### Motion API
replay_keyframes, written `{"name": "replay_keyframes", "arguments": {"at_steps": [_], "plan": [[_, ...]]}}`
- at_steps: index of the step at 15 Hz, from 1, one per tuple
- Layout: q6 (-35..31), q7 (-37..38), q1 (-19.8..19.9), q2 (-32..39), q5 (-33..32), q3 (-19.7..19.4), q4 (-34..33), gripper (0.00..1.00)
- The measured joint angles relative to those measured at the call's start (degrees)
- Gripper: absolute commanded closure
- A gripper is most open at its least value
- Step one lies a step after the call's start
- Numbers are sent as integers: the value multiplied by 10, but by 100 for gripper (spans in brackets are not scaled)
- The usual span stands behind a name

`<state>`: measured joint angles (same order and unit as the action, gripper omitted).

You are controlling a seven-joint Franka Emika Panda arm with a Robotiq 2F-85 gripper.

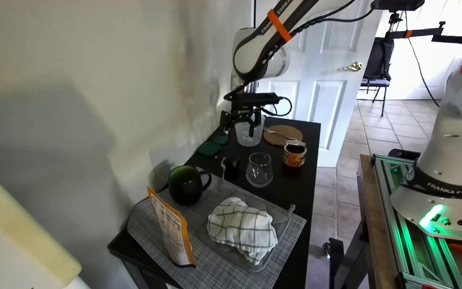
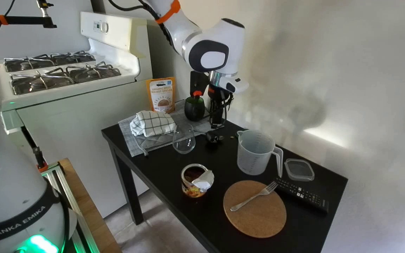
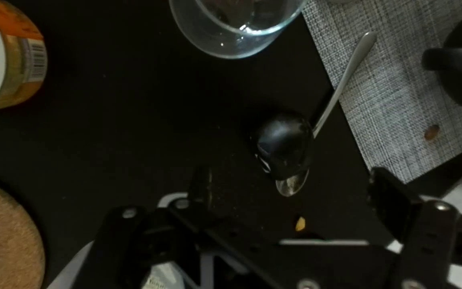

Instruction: Pick up the black ball like object from the table put it in the clear jar, pick up the silver fork and then put it in the glass cup on the left

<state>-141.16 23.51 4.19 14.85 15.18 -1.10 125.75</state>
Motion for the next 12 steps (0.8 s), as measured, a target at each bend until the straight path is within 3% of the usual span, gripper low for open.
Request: {"name": "replay_keyframes", "arguments": {"at_steps": [3,10,12], "plan": [[-32,0,-12,63,3,1,-21,0],[-32,-2,-16,155,3,1,-102,0],[-26,-2,-18,171,3,1,-118,26]]}}
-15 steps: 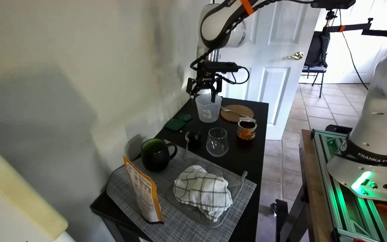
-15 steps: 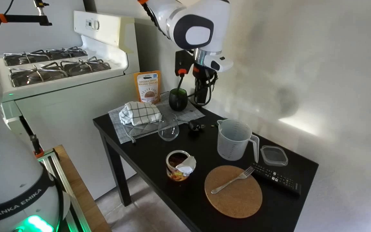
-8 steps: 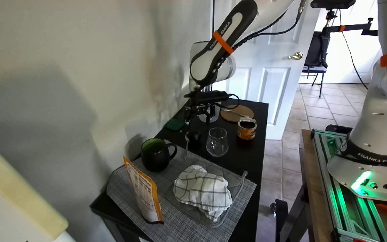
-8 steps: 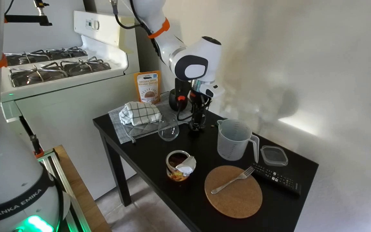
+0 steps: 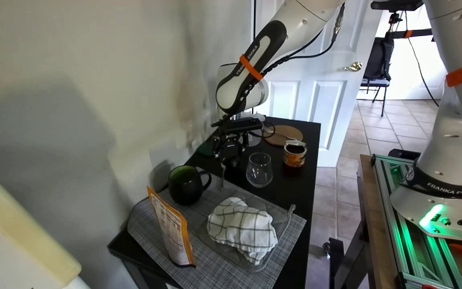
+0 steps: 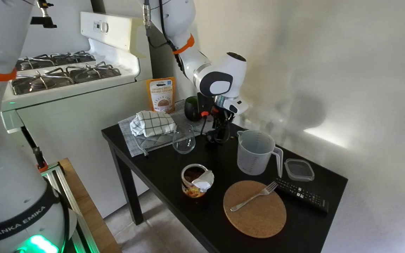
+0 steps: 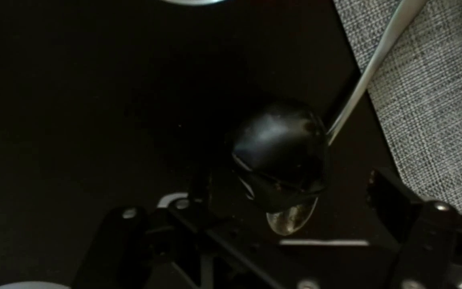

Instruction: Pick up the black ball like object from the table put it in the clear jar, pick up the silver fork and then put it in the glass cup on the left

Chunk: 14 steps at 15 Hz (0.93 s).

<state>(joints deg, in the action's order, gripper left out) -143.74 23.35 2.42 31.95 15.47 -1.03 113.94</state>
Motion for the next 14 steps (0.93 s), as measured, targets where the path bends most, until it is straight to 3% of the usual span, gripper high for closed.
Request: {"name": "replay_keyframes", "arguments": {"at_steps": [6,10,14], "plan": [[20,0,-3,24,0,0,-24,73],[42,-1,-8,9,-1,0,-19,80],[28,-6,-19,-65,-3,-4,42,80]]}}
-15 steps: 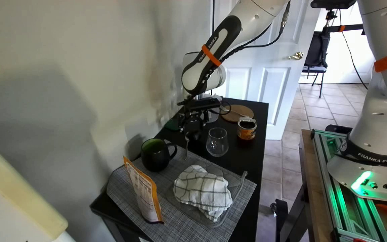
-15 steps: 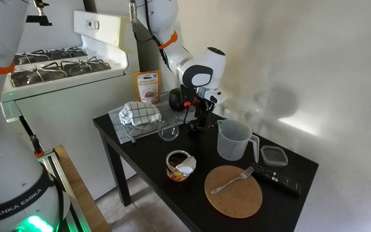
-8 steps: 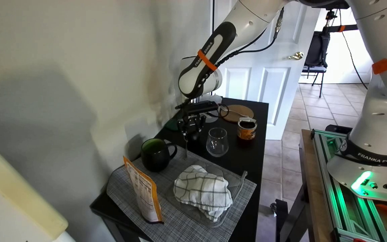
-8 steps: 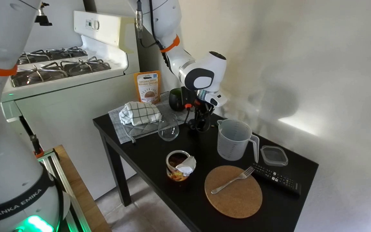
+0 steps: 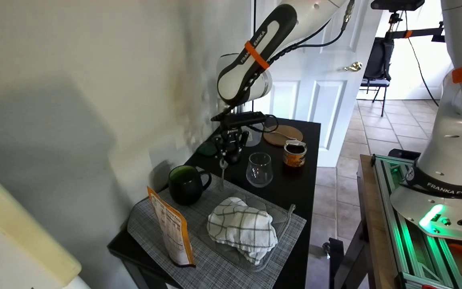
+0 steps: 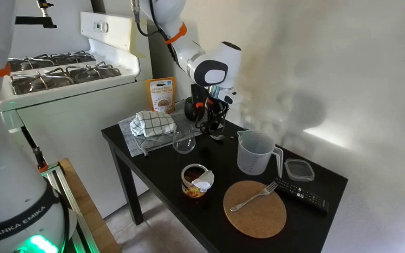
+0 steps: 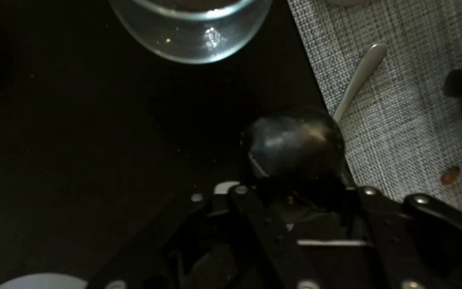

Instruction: Pick up the black ball like object from the table put it in the clear jar, pick up the silver fork and then put it in the glass cup on the left

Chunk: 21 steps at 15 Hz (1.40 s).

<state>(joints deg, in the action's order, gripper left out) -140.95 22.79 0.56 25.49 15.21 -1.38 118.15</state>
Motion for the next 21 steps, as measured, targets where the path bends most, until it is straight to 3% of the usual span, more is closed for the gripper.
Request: {"name": "replay_keyframes", "arguments": {"at_steps": [5,10,14,21], "plan": [[-98,12,9,-150,4,-29,106,80],[-148,62,43,-268,4,-62,172,80],[-183,87,71,-280,15,-72,178,80],[-184,136,92,-242,17,-83,158,80]]}}
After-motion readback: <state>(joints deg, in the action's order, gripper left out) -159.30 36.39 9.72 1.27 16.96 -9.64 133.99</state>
